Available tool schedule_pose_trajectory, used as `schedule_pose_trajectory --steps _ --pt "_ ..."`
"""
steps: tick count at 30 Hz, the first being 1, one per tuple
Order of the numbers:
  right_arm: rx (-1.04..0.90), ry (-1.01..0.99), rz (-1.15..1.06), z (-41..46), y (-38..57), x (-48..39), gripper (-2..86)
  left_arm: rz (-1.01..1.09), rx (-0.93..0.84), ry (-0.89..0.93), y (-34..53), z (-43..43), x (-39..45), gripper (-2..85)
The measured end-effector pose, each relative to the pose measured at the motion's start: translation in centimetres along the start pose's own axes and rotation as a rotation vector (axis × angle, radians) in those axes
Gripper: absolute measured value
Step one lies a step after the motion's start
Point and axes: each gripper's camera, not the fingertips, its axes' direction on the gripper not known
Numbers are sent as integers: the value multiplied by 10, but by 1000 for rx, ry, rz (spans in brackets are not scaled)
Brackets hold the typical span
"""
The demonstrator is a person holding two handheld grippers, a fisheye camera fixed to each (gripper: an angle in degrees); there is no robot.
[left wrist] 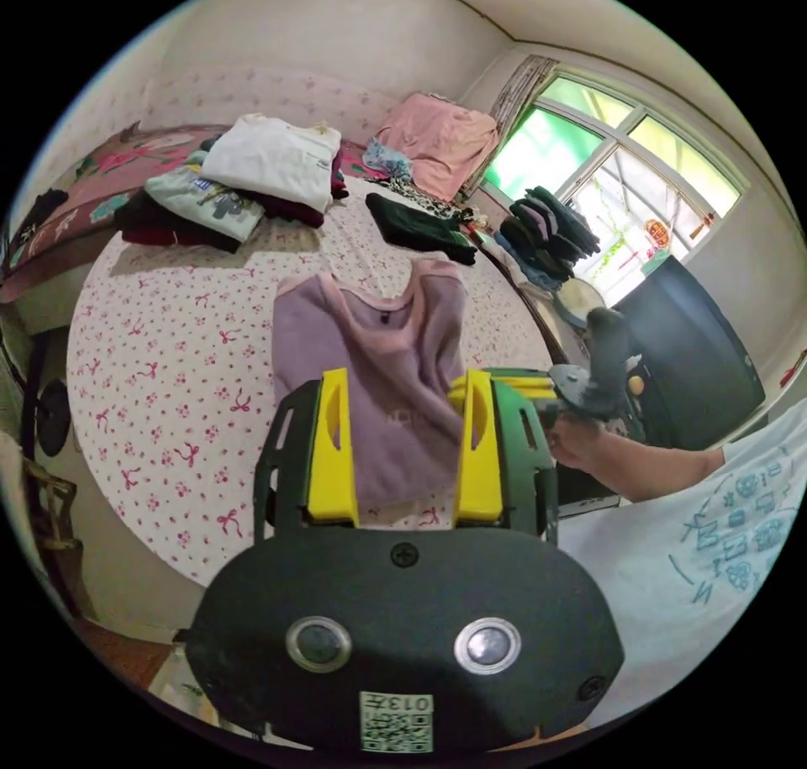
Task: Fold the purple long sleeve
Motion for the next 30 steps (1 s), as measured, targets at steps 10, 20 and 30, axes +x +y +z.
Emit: schedule_pose_trajectory --steps 10,20,30 --pt "-174 -47 -594 31 62 -115 17 77 -271 -180 3 24 21 69" --pt "45 185 63 -70 58 77 108 -224 -122 -56 65 -33 -55 62" --pt "-258 250 54 -14 28 147 74 -234 -86 -18 65 -39 -62 57"
